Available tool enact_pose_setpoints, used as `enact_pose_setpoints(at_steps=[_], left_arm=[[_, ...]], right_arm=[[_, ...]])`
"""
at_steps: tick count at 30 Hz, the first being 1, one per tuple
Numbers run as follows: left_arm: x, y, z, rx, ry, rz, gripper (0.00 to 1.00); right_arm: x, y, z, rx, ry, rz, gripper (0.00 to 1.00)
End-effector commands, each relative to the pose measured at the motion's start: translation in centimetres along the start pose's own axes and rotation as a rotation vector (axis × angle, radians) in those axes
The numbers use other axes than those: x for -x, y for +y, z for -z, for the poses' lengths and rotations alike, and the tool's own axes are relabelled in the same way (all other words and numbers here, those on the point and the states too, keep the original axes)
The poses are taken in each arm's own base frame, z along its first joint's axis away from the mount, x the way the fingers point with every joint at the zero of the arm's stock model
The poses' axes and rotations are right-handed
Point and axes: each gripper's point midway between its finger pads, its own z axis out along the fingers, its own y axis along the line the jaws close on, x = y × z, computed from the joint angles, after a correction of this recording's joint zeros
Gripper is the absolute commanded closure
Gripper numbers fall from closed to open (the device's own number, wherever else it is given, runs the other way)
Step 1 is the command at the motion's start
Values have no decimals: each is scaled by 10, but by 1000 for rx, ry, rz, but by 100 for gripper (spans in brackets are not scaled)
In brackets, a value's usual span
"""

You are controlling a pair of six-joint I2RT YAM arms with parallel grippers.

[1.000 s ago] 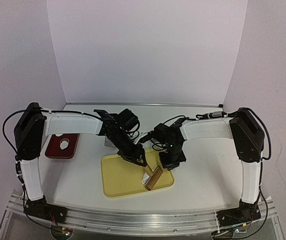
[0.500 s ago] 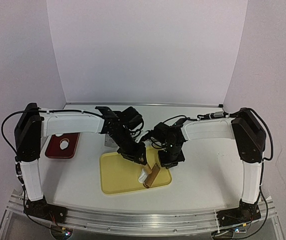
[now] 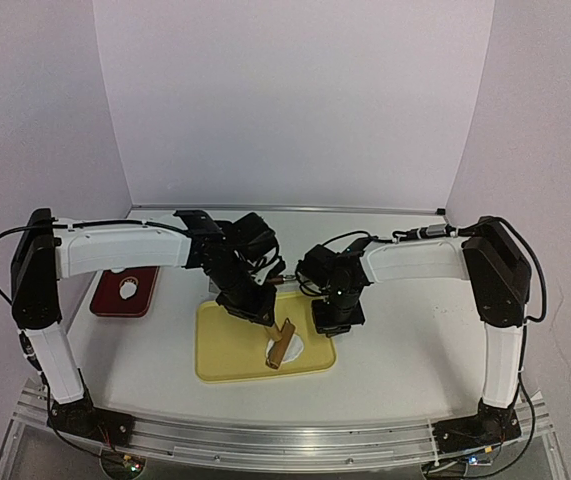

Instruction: Roll out the dumpling wrappers from the dough

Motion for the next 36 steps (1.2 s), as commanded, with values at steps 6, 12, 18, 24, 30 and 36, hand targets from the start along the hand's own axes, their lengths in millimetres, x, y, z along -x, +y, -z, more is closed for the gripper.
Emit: enact_pose_setpoints(at_steps=[6,12,18,24,30,36], left_arm=[[-19,42,-11,201,74,51,100],[-39,71,-16,335,152,72,100],[-48,81,-19,355,173,88,100],[-58,98,-18,391,195,113,100],[-64,111,-15,405,203,130,100],[-65,115,-16,406,207,133,100]], right_arm=[[5,-3,22,-3,-47,5,100],[4,-4,24,-5,-51,14,100],[4,-4,24,-5,-47,21,100],[2,-6,23,-9,-45,21,100],[0,-7,24,-12,-44,19,100],[-1,-9,24,-17,-40,12,100]])
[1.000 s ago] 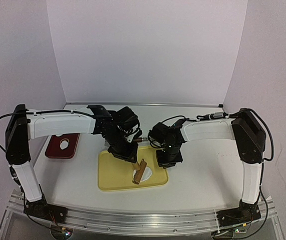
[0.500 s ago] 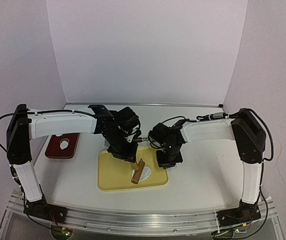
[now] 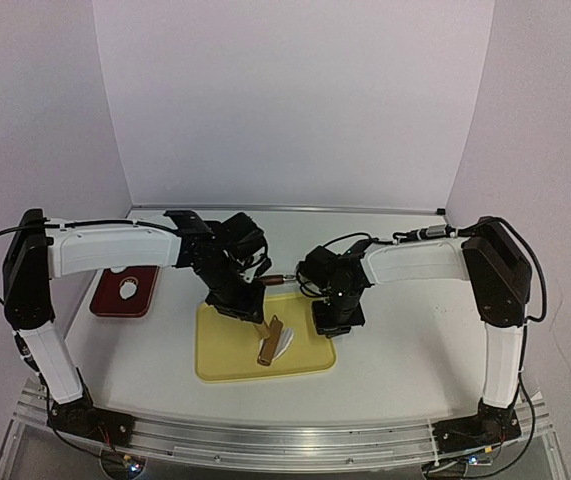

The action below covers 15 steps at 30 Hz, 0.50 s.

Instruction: Roll out the dumpling wrappers from the dough

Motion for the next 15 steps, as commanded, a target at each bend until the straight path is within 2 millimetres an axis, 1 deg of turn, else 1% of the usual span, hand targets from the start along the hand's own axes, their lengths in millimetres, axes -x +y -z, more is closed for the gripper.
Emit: enact_pose_setpoints(at_steps=[1,9,15], left_arm=[[-51,92,-23,362,196,37,100],[-54,100,-24,370,205,42,100],[-55,108,-20,379,205,54,100]], right_arm=[[0,-9,27,-22,-36,3,100],[-1,-10,27,-27,-35,-3,100],[-1,-10,28,-28,-36,-2,100]])
